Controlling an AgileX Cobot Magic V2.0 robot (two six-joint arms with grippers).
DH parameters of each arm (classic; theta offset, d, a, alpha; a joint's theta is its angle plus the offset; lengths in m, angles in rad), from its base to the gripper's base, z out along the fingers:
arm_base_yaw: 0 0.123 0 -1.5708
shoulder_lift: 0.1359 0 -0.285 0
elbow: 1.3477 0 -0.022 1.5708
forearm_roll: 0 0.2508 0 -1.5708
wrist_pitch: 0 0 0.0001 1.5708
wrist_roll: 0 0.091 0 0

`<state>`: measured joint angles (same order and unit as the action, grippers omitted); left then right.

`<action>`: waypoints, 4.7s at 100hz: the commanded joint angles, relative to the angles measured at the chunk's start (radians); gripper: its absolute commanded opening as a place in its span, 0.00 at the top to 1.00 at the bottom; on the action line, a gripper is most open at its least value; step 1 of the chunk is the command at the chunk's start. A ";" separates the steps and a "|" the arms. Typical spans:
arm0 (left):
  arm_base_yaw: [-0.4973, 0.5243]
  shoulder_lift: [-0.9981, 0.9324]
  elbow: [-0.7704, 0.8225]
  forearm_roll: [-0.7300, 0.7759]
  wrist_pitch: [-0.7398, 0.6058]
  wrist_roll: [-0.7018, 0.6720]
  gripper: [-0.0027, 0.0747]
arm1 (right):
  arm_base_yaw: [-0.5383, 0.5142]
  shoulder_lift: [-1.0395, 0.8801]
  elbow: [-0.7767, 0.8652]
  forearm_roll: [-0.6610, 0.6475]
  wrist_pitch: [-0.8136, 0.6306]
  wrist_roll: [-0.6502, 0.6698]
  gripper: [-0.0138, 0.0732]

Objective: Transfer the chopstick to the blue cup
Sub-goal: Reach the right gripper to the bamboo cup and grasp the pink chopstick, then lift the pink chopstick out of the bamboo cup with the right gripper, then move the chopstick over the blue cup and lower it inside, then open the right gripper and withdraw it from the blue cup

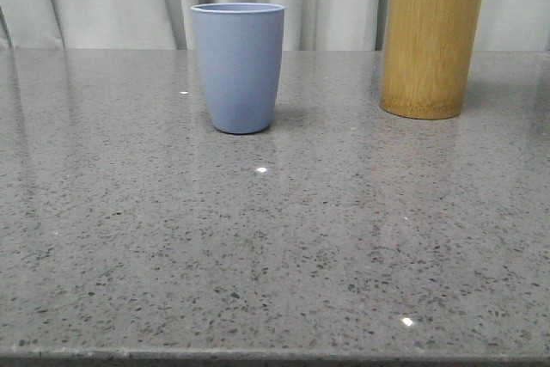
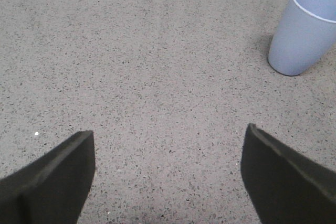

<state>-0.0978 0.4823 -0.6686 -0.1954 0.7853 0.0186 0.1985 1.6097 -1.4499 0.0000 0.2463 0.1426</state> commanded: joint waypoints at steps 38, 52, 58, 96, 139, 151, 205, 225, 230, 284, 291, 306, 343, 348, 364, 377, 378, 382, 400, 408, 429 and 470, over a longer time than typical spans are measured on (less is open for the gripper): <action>0.002 0.006 -0.025 -0.012 -0.077 -0.011 0.25 | 0.002 0.034 -0.048 0.000 -0.076 -0.005 0.12; 0.002 0.006 -0.025 -0.012 -0.077 -0.011 0.25 | 0.002 0.034 -0.048 0.007 -0.076 -0.004 0.23; 0.002 0.006 -0.025 -0.012 -0.077 -0.011 0.25 | 0.002 0.034 -0.048 0.020 -0.075 -0.004 0.31; 0.002 0.006 -0.025 -0.012 -0.077 -0.011 0.25 | 0.002 0.033 -0.048 0.080 -0.081 -0.004 0.74; 0.002 0.006 -0.025 -0.012 -0.077 -0.011 0.25 | 0.002 0.023 -0.108 0.080 -0.023 -0.005 0.92; 0.002 0.006 -0.025 -0.012 -0.077 -0.011 0.25 | 0.002 0.012 -0.165 0.079 0.042 -0.007 0.92; 0.002 0.006 -0.025 -0.012 -0.077 -0.011 0.25 | 0.091 -0.025 -0.469 0.194 0.124 -0.035 0.92; 0.002 0.006 -0.025 -0.012 -0.077 -0.011 0.25 | 0.250 0.011 -0.469 0.194 0.033 -0.056 0.92; 0.002 0.006 -0.025 -0.012 -0.077 -0.011 0.25 | 0.283 0.026 -0.469 0.194 0.014 -0.074 0.92; 0.002 0.006 -0.025 -0.021 -0.072 -0.011 0.25 | 0.383 0.188 -0.429 0.189 -0.033 -0.118 0.92; 0.002 0.006 -0.025 -0.021 -0.072 -0.011 0.25 | 0.383 0.188 -0.406 0.189 -0.033 -0.118 0.92; 0.002 0.006 -0.025 -0.021 -0.072 -0.011 0.25 | 0.383 0.188 -0.365 0.185 -0.027 -0.120 0.92; 0.002 0.006 -0.025 -0.021 -0.072 -0.011 0.25 | 0.383 0.188 -0.354 0.182 0.013 -0.128 0.83; 0.002 0.006 -0.025 -0.021 -0.072 -0.011 0.25 | 0.383 0.188 -0.354 0.182 0.027 -0.128 0.76; 0.002 0.006 -0.025 -0.021 -0.072 -0.011 0.25 | 0.383 0.181 -0.354 0.182 0.054 -0.128 0.48; 0.002 0.006 -0.025 -0.021 -0.072 -0.011 0.25 | 0.381 0.150 -0.354 0.152 0.055 -0.129 0.37; 0.002 0.006 -0.025 -0.021 -0.072 -0.011 0.25 | 0.381 0.150 -0.354 0.152 0.056 -0.129 0.37; 0.002 0.006 -0.025 -0.021 -0.072 -0.011 0.25 | 0.379 0.130 -0.354 0.117 0.062 -0.129 0.37; 0.002 0.006 -0.025 -0.021 -0.072 -0.011 0.25 | 0.352 0.027 -0.354 0.016 0.160 -0.129 0.37; 0.002 0.006 -0.025 -0.021 -0.072 -0.011 0.25 | 0.333 -0.020 -0.354 -0.013 0.201 -0.129 0.37; 0.002 0.006 -0.025 -0.021 -0.072 -0.011 0.25 | 0.241 -0.133 -0.301 -0.046 0.362 -0.129 0.37; 0.002 0.006 -0.025 -0.021 -0.070 -0.011 0.25 | 0.037 -0.594 0.283 -0.051 0.302 -0.127 0.38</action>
<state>-0.0978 0.4823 -0.6686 -0.1992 0.7853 0.0186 0.2851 1.1367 -1.2569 -0.0373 0.6450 0.0217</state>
